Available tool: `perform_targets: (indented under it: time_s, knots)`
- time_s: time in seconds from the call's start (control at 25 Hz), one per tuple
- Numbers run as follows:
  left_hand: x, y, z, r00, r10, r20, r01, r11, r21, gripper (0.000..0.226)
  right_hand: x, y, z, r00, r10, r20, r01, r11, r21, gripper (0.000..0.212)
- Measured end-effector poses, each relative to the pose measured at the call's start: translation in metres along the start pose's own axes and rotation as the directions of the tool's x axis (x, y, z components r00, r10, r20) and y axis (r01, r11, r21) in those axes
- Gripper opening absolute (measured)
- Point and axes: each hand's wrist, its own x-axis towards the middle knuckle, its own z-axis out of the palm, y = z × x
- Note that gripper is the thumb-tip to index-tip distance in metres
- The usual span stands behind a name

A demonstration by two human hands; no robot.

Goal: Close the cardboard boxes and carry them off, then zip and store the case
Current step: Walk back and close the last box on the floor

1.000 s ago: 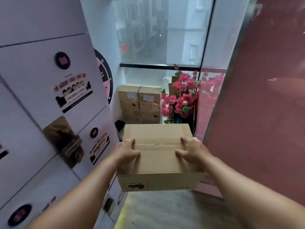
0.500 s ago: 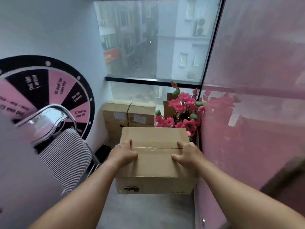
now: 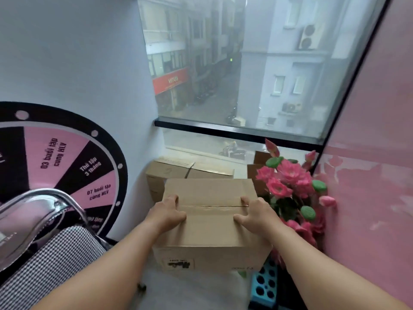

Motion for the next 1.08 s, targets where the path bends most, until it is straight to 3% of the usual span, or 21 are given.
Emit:
perform_targets:
  time_s: [0.28, 0.6, 0.92, 1.08]
  knots:
    - [0.150, 0.007, -0.058, 0.993, -0.108, -0.044, 0.103, 0.990, -0.094, 0.071, 0.187, -0.044, -0.023, 0.986, -0.158, 0.042, 0.158, 0.987, 0.018, 0.027]
    - [0.356, -0.047, -0.110, 0.994, -0.098, -0.055, 0.093, 0.992, -0.084, 0.068, 0.383, -0.111, 0.021, 0.990, -0.124, 0.067, 0.127, 0.991, -0.039, 0.036]
    - [0.545, -0.100, -0.162, 0.994, -0.107, 0.001, 0.107, 0.994, -0.029, 0.071, 0.538, -0.173, 0.071, 0.997, -0.015, 0.081, 0.014, 1.000, 0.011, 0.025]
    - [0.618, -0.116, -0.161, 0.992, -0.128, -0.002, 0.127, 0.991, -0.033, 0.067, 0.602, -0.180, 0.098, 0.993, 0.023, 0.119, -0.028, 0.999, 0.041, 0.030]
